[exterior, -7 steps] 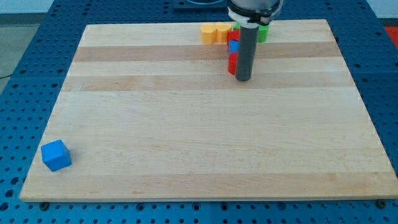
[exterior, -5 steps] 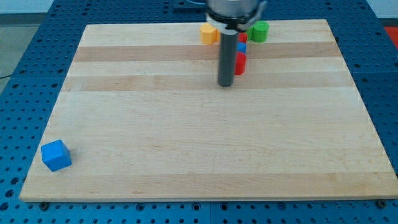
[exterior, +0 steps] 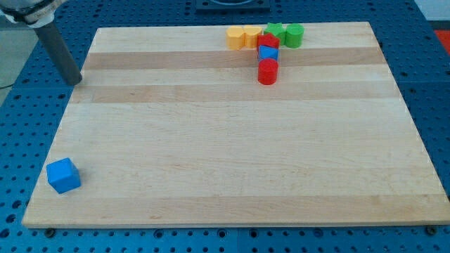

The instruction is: Push the blue cube towards the bottom left side of the red circle

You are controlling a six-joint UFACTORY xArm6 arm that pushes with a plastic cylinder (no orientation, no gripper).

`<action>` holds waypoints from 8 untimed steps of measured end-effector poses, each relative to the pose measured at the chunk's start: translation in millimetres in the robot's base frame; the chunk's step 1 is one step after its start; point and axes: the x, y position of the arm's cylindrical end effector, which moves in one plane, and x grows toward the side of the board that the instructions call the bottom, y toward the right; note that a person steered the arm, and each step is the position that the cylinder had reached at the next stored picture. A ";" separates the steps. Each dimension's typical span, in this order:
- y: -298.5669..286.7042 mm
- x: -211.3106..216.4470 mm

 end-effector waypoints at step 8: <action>-1.1 119.2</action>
